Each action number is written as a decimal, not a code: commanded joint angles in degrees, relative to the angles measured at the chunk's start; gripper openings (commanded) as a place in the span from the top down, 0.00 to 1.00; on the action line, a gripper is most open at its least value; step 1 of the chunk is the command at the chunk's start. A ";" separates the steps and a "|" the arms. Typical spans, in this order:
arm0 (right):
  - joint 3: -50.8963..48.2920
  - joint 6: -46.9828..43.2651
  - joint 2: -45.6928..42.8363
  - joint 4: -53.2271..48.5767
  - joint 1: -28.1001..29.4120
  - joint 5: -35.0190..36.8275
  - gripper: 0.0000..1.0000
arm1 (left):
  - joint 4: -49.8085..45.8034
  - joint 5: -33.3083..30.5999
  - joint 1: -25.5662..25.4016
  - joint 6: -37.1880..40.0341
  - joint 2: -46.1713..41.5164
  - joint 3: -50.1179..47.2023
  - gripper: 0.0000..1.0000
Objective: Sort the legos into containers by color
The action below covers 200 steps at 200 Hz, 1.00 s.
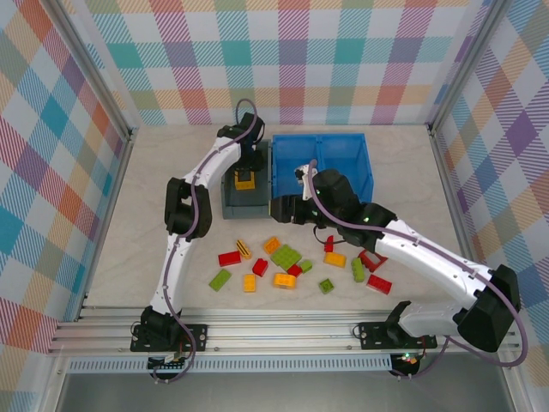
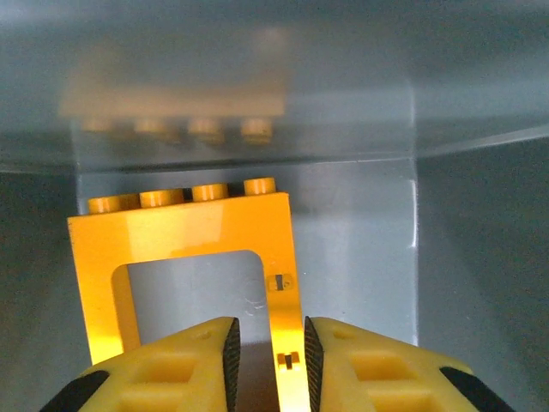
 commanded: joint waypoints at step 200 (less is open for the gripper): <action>-18.13 25.00 4.58 -24.13 -30.64 9.24 0.49 | 26.62 -7.94 -46.03 -19.78 -54.96 -52.63 0.43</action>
